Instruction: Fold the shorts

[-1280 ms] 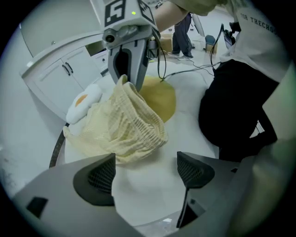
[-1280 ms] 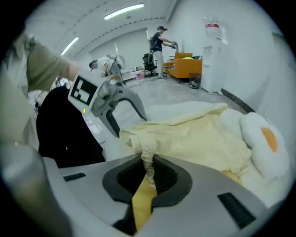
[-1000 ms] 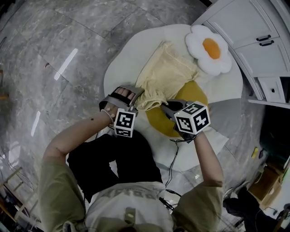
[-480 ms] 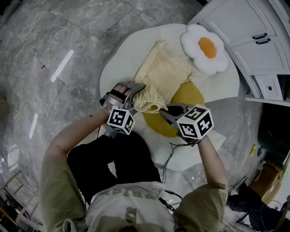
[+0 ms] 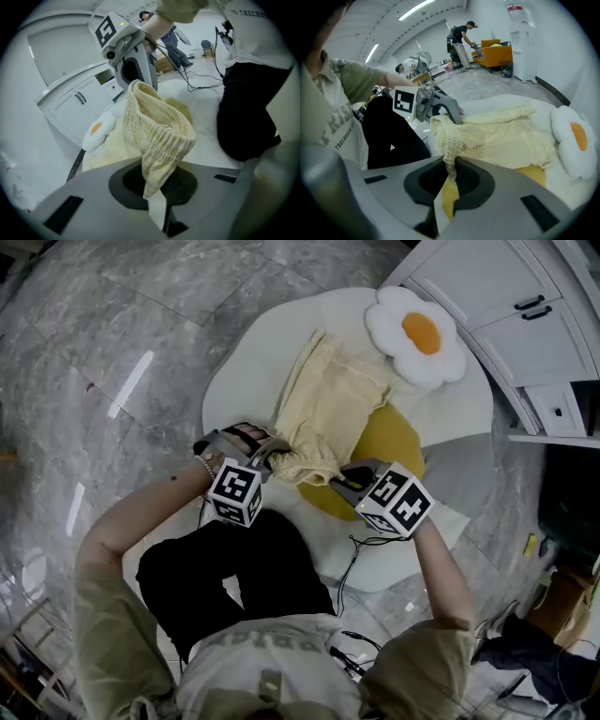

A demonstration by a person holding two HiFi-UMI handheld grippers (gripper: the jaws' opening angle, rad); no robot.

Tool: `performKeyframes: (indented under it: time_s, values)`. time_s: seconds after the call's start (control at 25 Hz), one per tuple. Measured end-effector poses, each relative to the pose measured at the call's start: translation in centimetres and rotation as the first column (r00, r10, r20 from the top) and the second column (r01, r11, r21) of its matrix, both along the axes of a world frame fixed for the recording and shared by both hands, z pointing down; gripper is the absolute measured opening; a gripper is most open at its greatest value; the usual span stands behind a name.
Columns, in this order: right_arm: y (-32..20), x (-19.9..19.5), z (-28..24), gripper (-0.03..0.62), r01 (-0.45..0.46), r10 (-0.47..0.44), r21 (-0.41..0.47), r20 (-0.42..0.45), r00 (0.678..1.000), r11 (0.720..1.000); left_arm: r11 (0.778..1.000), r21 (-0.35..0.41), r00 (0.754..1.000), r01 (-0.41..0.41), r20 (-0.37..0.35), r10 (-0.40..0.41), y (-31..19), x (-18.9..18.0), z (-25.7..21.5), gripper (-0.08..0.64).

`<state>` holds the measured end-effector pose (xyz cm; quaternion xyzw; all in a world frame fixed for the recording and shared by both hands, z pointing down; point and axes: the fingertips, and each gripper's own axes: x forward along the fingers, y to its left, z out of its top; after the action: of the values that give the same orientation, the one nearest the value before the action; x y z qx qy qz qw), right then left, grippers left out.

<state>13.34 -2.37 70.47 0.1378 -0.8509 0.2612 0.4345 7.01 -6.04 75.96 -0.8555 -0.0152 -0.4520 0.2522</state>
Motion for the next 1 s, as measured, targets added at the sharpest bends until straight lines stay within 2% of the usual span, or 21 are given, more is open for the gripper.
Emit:
performKeyframes:
  time_s: [0.12, 0.24, 0.44, 0.6, 0.68, 0.76, 0.84, 1.0]
  values:
    - [2.1, -0.2, -0.2, 0.049, 0.076, -0.076, 0.008, -0.013, 0.997, 0.997, 0.996, -0.02, 0.994, -0.081, 0.065, 0.082, 2.4, -0.8, -0.1, 0.032]
    - [5.0, -0.5, -0.9, 0.049, 0.134, -0.134, -0.007, -0.021, 0.991, 0.991, 0.99, -0.067, 0.986, -0.125, 0.105, 0.132, 5.3, -1.5, -0.8, 0.031]
    - [10.2, -1.5, -3.0, 0.049, 0.145, -0.142, -0.105, 0.035, 0.989, 0.984, 0.979, -0.177, 0.982, -0.105, 0.135, 0.13, 10.0, -3.0, -3.4, 0.031]
    - [14.8, -2.1, -4.0, 0.049, 0.165, -0.148, -0.212, 0.097, 0.984, 0.963, 0.944, -0.308, 0.972, -0.117, 0.16, 0.173, 15.4, -4.0, -4.7, 0.031]
    - [15.8, -2.1, -3.3, 0.049, 0.156, -0.133, -0.241, 0.107, 0.985, 0.958, 0.934, -0.34, 0.971, -0.111, 0.164, 0.175, 16.5, -4.1, -4.3, 0.031]
    - [15.4, -1.7, -2.5, 0.049, 0.114, -0.087, -0.258, 0.113, 0.99, 0.959, 0.936, -0.343, 0.978, -0.079, 0.154, 0.139, 15.8, -3.7, -3.6, 0.031]
    - [13.7, -0.8, -2.1, 0.049, 0.051, -0.02, -0.266, 0.117, 0.993, 0.963, 0.942, -0.336, 0.989, -0.015, 0.135, 0.064, 13.6, -2.9, -3.0, 0.032]
    - [8.7, 1.4, -1.8, 0.049, -0.065, 0.094, -0.261, 0.102, 0.99, 0.963, 0.914, -0.387, 0.991, 0.119, 0.095, -0.089, 8.3, -1.0, -2.9, 0.032]
